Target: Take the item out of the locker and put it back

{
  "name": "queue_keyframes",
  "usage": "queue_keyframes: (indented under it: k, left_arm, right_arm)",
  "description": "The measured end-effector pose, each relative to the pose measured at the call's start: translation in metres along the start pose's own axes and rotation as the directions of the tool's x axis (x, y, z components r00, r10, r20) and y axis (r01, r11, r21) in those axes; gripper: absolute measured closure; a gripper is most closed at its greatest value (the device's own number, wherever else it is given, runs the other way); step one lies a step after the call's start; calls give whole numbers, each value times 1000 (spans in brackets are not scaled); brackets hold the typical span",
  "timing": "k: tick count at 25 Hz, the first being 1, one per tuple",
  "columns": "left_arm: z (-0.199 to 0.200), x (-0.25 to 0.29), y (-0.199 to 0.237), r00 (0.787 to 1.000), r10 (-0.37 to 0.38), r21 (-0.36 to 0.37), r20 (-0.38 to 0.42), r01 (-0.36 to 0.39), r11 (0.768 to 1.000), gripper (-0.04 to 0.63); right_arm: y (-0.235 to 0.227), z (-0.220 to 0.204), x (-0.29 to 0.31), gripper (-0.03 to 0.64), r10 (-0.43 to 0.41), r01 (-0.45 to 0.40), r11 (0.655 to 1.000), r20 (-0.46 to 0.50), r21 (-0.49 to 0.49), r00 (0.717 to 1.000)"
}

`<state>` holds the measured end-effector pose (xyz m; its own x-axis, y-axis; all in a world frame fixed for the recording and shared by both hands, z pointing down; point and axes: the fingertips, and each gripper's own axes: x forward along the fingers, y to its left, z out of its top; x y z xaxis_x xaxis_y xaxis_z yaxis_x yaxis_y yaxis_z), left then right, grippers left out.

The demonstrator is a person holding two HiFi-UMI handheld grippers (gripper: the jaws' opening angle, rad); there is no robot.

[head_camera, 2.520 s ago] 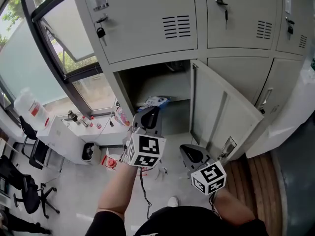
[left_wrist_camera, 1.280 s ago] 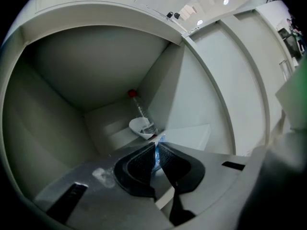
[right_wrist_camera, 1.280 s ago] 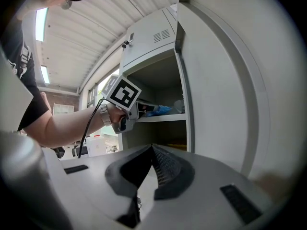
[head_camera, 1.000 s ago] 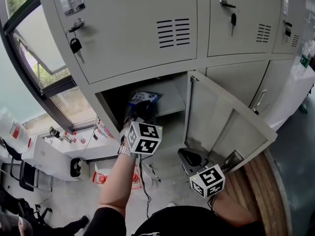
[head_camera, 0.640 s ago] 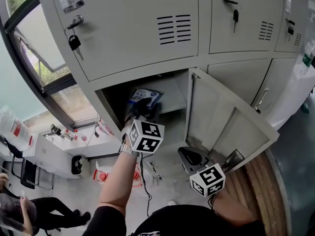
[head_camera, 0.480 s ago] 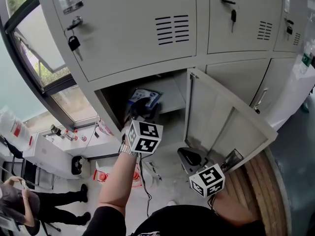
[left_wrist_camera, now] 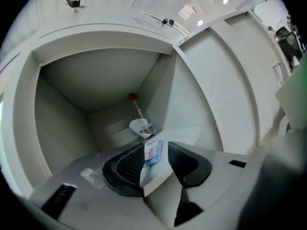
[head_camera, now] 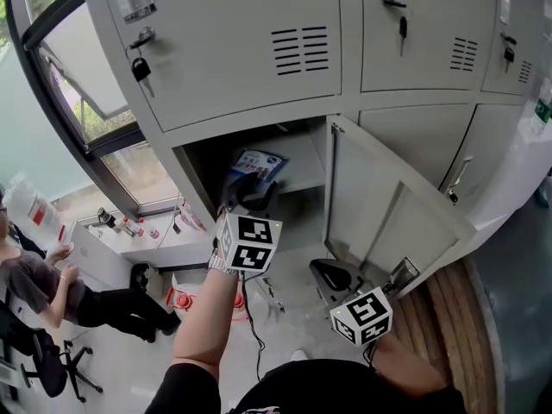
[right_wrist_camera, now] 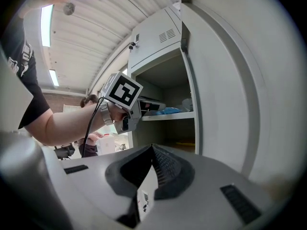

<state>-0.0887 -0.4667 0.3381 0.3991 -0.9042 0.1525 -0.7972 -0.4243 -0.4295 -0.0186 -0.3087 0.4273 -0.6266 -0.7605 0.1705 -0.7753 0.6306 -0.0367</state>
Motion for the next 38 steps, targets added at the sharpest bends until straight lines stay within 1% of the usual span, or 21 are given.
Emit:
queue_keyframes:
  k: [6,11,15,22,26,28,30,33,35,38]
  left_arm:
    - [-1,-43,-7,999,45,-78,-13,-46,996,445]
    - [-11,-91,-27,993,102,-133,-64,-110,985,445]
    - [-25,-135,-51,982,147,-166,-119,-165,972,445]
    - [-49,-216,-99,953,228,-225,-199,-271,936,451]
    - [-69,-264,-122,938,242,-278,-248,-308,910,470]
    - [-74,-284,-127,932,252,-298,-260,-326,897,490]
    - [-77,-303,-129,927,267,-310,-265,-344,887,523]
    - [-79,-326,-134,932,263,-331,-250,-337,881,561]
    - [-81,-336,-141,943,243,-354,-229,-313,881,568]
    - [-85,-348,-152,960,209,-406,-187,-269,873,575]
  right_arm:
    - [16,-2,-22,565,82,-82,996,-3,-20,997]
    - [31,-8,-53,565,163,-164,986,-15,-34,986]
    - [41,-17,-82,565,224,-225,974,-26,-38,974]
    - [54,-34,-123,565,315,-317,948,-47,-34,948]
    - [66,-44,-133,565,352,-355,934,-66,-39,934]
    - [73,-42,-135,565,364,-367,929,-62,-38,929]
    - [82,-40,-135,565,374,-376,926,-54,-32,926]
    - [99,-38,-133,565,381,-382,924,-46,-21,924]
    - [109,-40,-131,565,376,-377,926,-46,-14,926]
    - [123,-45,-130,565,355,-355,935,-51,7,933]
